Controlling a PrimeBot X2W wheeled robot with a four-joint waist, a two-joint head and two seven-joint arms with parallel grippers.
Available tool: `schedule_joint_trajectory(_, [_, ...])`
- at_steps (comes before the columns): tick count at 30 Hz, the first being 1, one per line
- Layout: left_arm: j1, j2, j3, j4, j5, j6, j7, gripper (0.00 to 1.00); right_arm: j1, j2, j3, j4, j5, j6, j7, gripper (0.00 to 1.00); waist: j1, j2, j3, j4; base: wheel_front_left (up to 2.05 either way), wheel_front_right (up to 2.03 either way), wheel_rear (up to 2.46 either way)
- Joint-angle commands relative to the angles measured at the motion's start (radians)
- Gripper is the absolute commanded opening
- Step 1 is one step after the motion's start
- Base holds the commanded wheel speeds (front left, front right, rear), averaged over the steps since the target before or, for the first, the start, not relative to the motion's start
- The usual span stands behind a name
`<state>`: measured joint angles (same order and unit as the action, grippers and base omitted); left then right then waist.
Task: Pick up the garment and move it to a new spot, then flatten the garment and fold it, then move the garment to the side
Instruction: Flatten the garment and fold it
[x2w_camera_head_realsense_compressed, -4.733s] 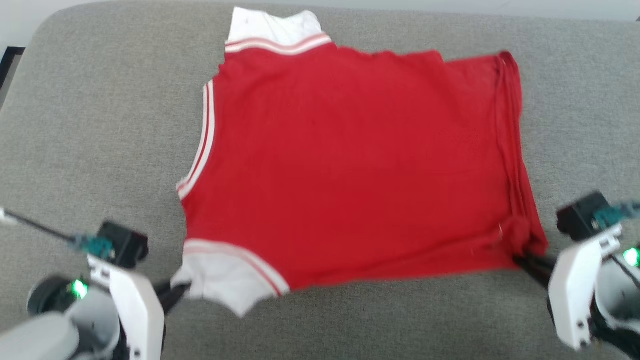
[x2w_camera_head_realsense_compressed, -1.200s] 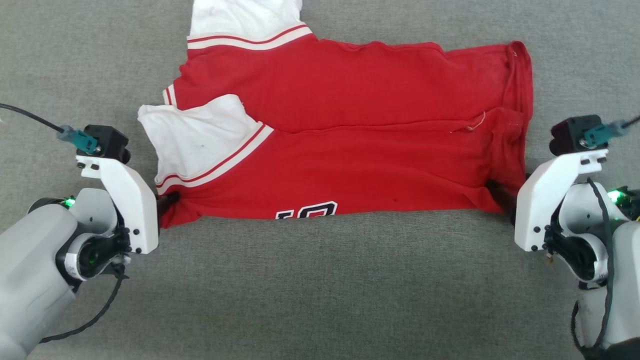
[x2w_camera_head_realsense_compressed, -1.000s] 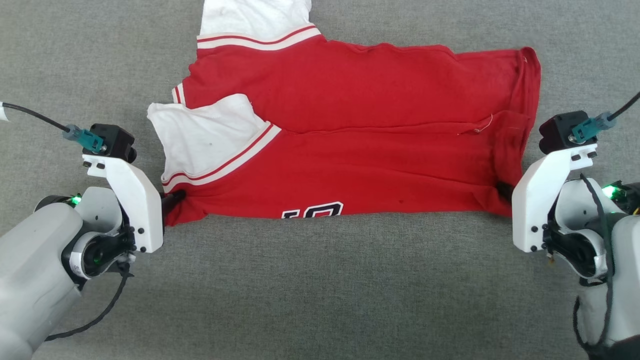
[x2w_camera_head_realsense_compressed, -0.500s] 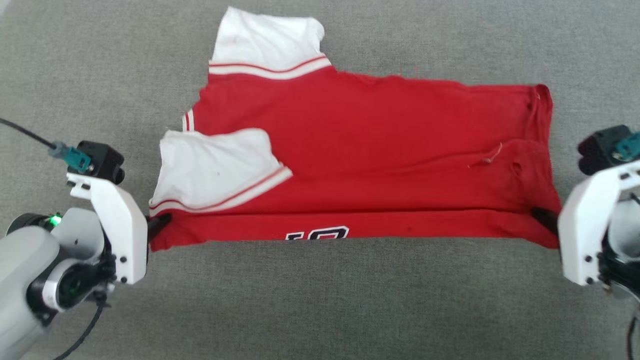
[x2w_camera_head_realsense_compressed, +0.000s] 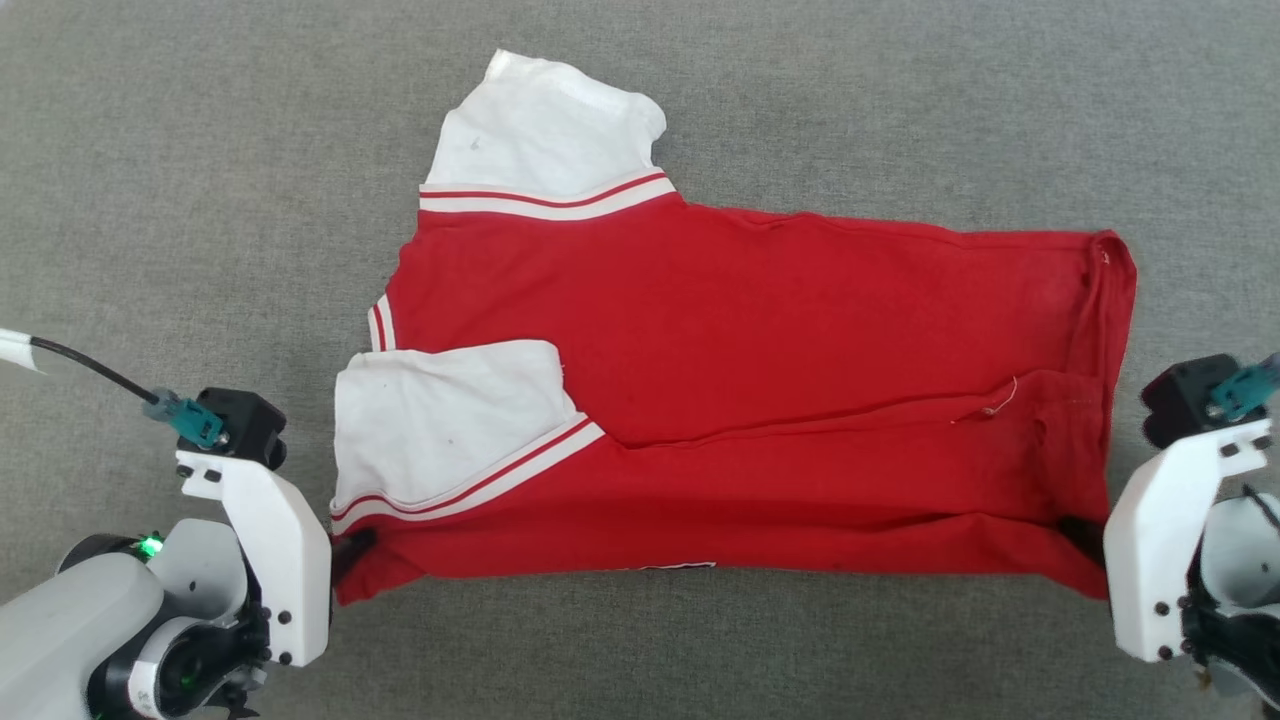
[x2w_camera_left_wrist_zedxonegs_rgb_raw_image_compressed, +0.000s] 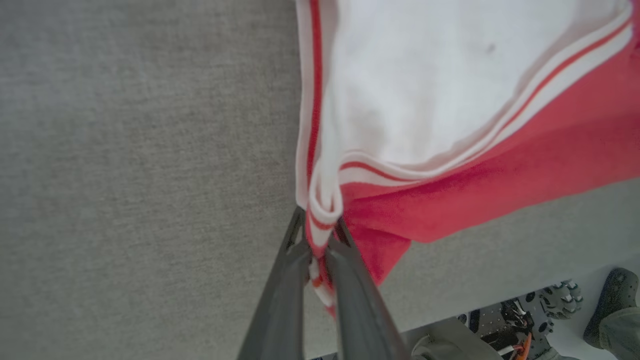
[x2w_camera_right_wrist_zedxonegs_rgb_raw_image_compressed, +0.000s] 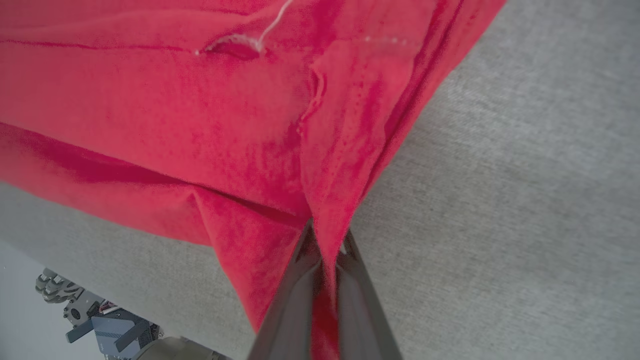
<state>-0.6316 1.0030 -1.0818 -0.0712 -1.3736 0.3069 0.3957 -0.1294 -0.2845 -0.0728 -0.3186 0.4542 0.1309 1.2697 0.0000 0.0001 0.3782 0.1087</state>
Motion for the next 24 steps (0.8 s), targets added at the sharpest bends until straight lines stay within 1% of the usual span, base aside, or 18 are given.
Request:
schedule_joint_trajectory(1, [0.009,-0.015,-0.006,0.034,-0.005,-0.015,0.003,0.42,0.012,0.004,0.012,0.018,-0.012,0.000,-0.024,0.53,0.0000,-0.0001,-0.001,-0.003,0.00,0.00,0.00])
schedule_joint_trajectory(2, [0.004,-0.024,-0.009,0.052,-0.004,-0.021,0.005,1.00,0.014,0.007,0.016,0.026,-0.015,0.000,-0.034,1.00,0.0000,-0.0001,-0.002,-0.004,0.00,0.00,0.00])
schedule_joint_trajectory(4, [-0.012,-0.032,-0.009,0.081,-0.003,-0.033,0.013,1.00,0.011,0.010,0.020,0.029,-0.020,0.000,-0.059,1.00,0.0000,-0.0001,-0.004,-0.008,0.00,0.00,0.00])
schedule_joint_trajectory(6, [-0.031,-0.023,-0.001,0.089,0.005,-0.039,0.019,1.00,0.005,0.014,0.013,0.021,-0.026,0.000,-0.083,1.00,0.0000,-0.0001,-0.006,-0.017,0.00,0.00,0.00])
schedule_joint_trajectory(8, [-0.054,-0.003,0.010,0.078,0.014,-0.041,0.029,1.00,-0.002,0.022,0.001,0.003,-0.024,0.000,-0.106,1.00,0.0000,-0.0001,-0.008,-0.027,0.00,0.00,0.00])
schedule_joint_trajectory(12, [-0.116,0.045,0.031,0.037,0.042,-0.032,0.064,1.00,-0.016,0.050,-0.026,-0.053,-0.030,0.000,-0.172,1.00,0.0000,-0.0001,-0.010,-0.052,0.00,0.00,0.00])
schedule_joint_trajectory(14, [-0.154,0.067,0.044,0.026,0.057,-0.035,0.081,1.00,-0.027,0.078,-0.045,-0.078,-0.038,0.000,-0.221,1.00,0.0000,-0.0001,-0.007,-0.070,0.00,0.00,0.00])
schedule_joint_trajectory(18, [-0.241,0.091,0.071,0.031,0.100,-0.061,0.106,1.00,-0.065,0.136,-0.046,-0.121,-0.058,0.000,-0.348,1.00,0.0000,-0.0001,0.005,-0.117,0.00,0.00,0.00])
schedule_joint_trajectory(19, [-0.264,0.091,0.079,0.040,0.110,-0.068,0.109,1.00,-0.076,0.148,-0.039,-0.126,-0.065,0.000,-0.381,1.00,0.0000,-0.0001,0.010,-0.130,0.00,0.00,0.00])
schedule_joint_trajectory(20, [-0.264,0.091,0.079,0.040,0.110,-0.068,0.109,1.00,-0.076,0.148,-0.039,-0.126,-0.065,0.000,-0.381,1.00,0.0000,-0.0001,0.010,-0.130,0.00,0.00,0.00])
schedule_joint_trajectory(24, [-0.361,0.075,0.106,0.095,0.150,-0.114,0.119,1.00,-0.122,0.187,-0.019,-0.134,-0.100,0.000,-0.555,1.00,0.0000,-0.0001,0.033,-0.183,0.00,0.00,0.00])
